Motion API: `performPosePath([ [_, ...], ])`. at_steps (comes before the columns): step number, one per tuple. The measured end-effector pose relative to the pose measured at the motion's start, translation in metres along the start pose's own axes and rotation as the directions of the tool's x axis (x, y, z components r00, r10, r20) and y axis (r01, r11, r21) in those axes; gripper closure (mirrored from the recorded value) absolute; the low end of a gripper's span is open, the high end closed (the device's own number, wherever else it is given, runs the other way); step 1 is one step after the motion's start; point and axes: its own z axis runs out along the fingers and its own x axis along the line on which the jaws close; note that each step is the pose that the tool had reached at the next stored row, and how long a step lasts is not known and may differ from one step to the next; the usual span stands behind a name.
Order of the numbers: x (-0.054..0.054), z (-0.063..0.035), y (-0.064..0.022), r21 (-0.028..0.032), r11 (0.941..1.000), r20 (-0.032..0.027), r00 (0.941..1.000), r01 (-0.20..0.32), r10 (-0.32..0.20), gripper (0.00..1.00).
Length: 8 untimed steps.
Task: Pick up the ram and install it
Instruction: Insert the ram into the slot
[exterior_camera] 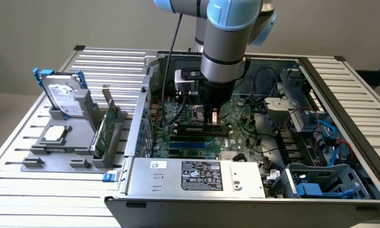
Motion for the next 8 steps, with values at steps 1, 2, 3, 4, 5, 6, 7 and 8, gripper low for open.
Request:
performPosePath([
  [1, 0.0, 0.0001, -0.0001, -0.0001, 1.0, 0.0, 1.0, 0.0, 0.0, 0.86],
  [2, 0.0, 0.0001, -0.0001, -0.0002, 1.0, 0.0001, 1.0, 0.0, 0.0, 0.86],
  [3, 0.0, 0.0003, -0.0002, -0.0001, 1.0, 0.0003, 1.0, 0.0, 0.0, 0.86],
  [4, 0.0, 0.0004, -0.0003, -0.0001, 1.0, 0.0003, 1.0, 0.0, 0.0, 0.86],
  [5, 0.0, 0.0006, -0.0003, 0.0, 1.0, 0.0003, 1.0, 0.0, 0.0, 0.86],
  [6, 0.0, 0.0007, -0.0003, 0.0, 1.0, 0.0003, 1.0, 0.0, 0.0, 0.86],
  [7, 0.0, 0.001, -0.0004, 0.0001, 1.0, 0.0005, 1.0, 0.0, 0.0, 0.86],
  [8, 0.0, 0.0013, -0.0004, 0.0001, 1.0, 0.0006, 1.0, 0.0, 0.0, 0.86],
])
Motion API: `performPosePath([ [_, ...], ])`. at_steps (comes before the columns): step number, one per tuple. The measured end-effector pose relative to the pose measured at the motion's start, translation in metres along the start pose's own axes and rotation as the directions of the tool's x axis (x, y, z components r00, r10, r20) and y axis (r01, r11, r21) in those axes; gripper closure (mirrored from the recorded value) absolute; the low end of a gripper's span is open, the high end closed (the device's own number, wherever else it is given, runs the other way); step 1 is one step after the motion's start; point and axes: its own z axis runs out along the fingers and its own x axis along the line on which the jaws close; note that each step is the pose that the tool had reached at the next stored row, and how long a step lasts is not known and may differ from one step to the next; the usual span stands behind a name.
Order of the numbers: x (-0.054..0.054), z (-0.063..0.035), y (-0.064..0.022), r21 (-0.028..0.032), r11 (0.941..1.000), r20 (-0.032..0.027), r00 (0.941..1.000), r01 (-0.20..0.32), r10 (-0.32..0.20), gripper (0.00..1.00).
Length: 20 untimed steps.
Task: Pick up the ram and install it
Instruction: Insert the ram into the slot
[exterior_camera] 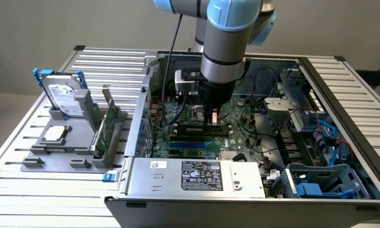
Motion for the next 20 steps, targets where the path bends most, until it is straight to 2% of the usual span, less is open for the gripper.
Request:
performPosePath([
  [7, 0.0, 0.0024, -0.0001, 0.0006, 1.0, 0.0004, 1.0, 0.0, 0.0, 0.86],
  [9, 0.0, 0.0026, -0.0002, 0.0003, 1.0, 0.0005, 1.0, 0.0, 0.0, 0.78],
  [10, 0.0, 0.0026, -0.0001, 0.0003, 1.0, 0.0009, 1.0, 0.0, 0.0, 0.78],
  [11, 0.0, 0.0025, -0.0001, 0.0003, 1.0, 0.0019, 1.0, 0.0, 0.0, 0.72],
  [12, 0.0, 0.0018, -0.0001, 0.0004, 1.0, 0.0037, 1.0, 0.0, 0.0, 0.72],
  [13, 0.0, -0.0006, 0.0, 0.0003, 1.0, 0.0064, 1.0, 0.0, 0.0, 0.66],
  [17, 0.0, -0.0096, 0.0002, -0.0008, 1.0, 0.0168, 0.9999, 0.0, 0.0, 0.66],
  [20, 0.001, -0.0148, 0.0004, -0.004, 1.0, 0.0228, 0.9997, 0.001, -0.001, 0.66],
])
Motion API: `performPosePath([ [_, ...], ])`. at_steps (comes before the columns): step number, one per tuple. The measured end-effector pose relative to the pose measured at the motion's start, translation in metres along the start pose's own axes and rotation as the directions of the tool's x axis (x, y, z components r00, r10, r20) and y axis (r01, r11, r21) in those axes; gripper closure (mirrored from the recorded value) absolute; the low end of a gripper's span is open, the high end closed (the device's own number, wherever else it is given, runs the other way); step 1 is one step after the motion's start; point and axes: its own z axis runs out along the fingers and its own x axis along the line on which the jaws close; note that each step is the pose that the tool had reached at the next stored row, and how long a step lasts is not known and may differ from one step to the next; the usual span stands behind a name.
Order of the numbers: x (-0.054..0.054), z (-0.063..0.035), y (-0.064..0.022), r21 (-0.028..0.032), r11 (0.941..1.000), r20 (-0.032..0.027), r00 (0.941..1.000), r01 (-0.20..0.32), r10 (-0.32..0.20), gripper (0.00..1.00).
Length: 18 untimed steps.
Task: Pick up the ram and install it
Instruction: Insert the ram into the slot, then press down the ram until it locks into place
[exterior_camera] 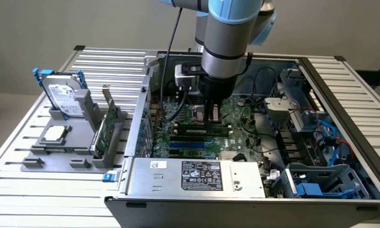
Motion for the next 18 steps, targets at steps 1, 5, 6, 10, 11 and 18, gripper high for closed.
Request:
performPosePath([
  [1, 0.0, -0.0015, 0.0003, -0.0012, 1.0, 0.002, 1.0, 0.0, 0.0, 0.66],
  [5, 0.002, -0.0075, 0.0022, -0.0068, 1.0, 0.011, 0.9999, -0.001, 0.001, 0.75],
  [6, 0.002, -0.0088, 0.0029, -0.0082, 1.0, 0.0137, 0.9999, -0.002, 0.002, 0.75],
  [10, 0.003, -0.012, 0.0067, -0.0132, 0.9999, 0.0239, 0.9997, -0.005, 0.005, 0.89],
  [11, 0.003, -0.0121, 0.0076, -0.0134, 0.9999, 0.0255, 0.9997, -0.007, 0.007, 0.89],
  [18, 0.003, -0.012, 0.0079, -0.0135, 0.9999, 0.0261, 0.9996, -0.008, 0.008, 0.89],
])
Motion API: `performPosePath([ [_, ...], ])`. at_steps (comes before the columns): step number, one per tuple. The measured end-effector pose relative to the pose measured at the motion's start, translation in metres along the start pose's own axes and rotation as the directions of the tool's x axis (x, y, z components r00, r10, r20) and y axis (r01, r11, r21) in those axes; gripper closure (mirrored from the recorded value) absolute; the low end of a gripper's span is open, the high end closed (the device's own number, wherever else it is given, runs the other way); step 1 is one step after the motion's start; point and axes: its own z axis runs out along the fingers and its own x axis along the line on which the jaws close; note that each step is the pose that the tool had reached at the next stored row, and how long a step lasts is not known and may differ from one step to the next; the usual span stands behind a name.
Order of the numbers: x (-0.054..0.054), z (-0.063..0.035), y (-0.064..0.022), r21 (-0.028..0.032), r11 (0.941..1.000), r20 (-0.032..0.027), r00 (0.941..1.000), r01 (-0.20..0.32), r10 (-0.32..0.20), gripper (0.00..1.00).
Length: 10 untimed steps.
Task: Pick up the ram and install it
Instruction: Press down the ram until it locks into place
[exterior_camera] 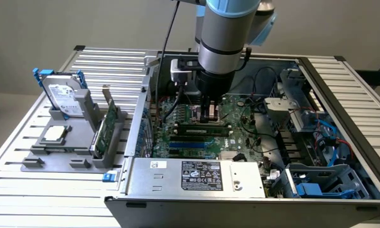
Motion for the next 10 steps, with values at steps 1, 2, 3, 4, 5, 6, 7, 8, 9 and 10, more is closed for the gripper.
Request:
performPosePath([
  [1, 0.0, 0.0, 0.0, 0.0, 1.0, 0.0, 1.0, 0.0, 0.0, 0.89],
  [2, 0.0, 0.0, 0.0, 0.0, 1.0, 0.0, 1.0, 0.0, 0.0, 0.89],
  [3, 0.0, 0.0, 0.0, 0.0, 1.0, 0.0, 1.0, 0.0, 0.0, 0.89],
  [4, 0.0, 0.0, 0.0, 0.0, 1.0, 0.0, 1.0, 0.0, 0.0, 0.89],
  [5, 0.0, 0.0, 0.0, 0.0, 1.0, 0.0, 1.0, 0.0, 0.0, 0.89],
  [6, 0.0, 0.0, 0.0, 0.0, 1.0, 0.0, 1.0, 0.0, 0.0, 0.89],
  [7, 0.0, 0.0, 0.0, 0.0, 1.0, -0.0001, 1.0, 0.0, 0.0, 0.89],
  [8, 0.0, 0.0, 0.0, 0.0, 1.0, 0.0, 1.0, 0.0, 0.0, 0.89],
  [9, 0.0, 0.0002, 0.0001, 0.0, 1.0, -0.0001, 1.0, 0.0, 0.0, 0.89],
  [10, 0.0001, 0.001, 0.0005, 0.0001, 1.0, 0.0002, 1.0, 0.0, 0.0, 0.89],
])
